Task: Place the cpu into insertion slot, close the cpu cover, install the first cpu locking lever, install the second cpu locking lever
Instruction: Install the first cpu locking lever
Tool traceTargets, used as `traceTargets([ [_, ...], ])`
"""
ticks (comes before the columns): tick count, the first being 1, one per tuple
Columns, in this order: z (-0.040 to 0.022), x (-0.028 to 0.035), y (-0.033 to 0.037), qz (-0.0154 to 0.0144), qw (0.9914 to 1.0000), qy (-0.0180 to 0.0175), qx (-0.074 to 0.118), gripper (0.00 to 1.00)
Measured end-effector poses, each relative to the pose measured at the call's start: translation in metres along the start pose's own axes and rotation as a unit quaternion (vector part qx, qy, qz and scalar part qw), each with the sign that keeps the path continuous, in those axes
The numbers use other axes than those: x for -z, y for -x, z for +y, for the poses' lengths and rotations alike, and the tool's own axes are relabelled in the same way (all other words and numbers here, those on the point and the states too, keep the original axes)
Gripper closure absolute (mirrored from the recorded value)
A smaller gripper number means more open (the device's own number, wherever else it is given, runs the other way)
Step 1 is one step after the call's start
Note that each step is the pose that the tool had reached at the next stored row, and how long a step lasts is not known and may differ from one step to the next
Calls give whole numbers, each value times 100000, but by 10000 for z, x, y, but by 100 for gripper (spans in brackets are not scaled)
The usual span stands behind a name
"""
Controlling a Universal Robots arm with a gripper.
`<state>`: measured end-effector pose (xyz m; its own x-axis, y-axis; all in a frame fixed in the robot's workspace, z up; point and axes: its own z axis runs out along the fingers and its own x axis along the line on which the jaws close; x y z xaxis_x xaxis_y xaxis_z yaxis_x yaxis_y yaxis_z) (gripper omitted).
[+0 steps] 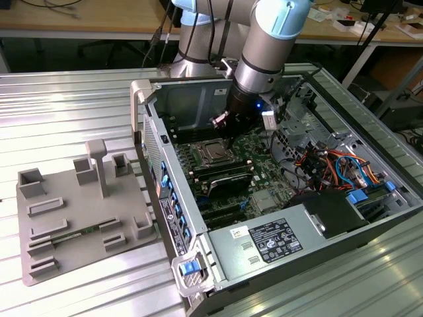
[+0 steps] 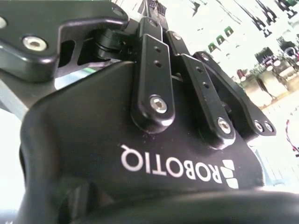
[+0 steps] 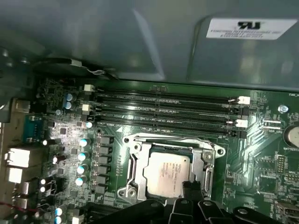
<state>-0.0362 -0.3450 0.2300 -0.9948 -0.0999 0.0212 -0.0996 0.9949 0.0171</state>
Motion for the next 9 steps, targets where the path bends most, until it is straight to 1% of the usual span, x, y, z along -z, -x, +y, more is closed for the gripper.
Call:
traceTargets([
  [2,0,24,-1,-6,100000,73,2,89],
  [9,0,27,-1,-10,100000,86,3,89],
])
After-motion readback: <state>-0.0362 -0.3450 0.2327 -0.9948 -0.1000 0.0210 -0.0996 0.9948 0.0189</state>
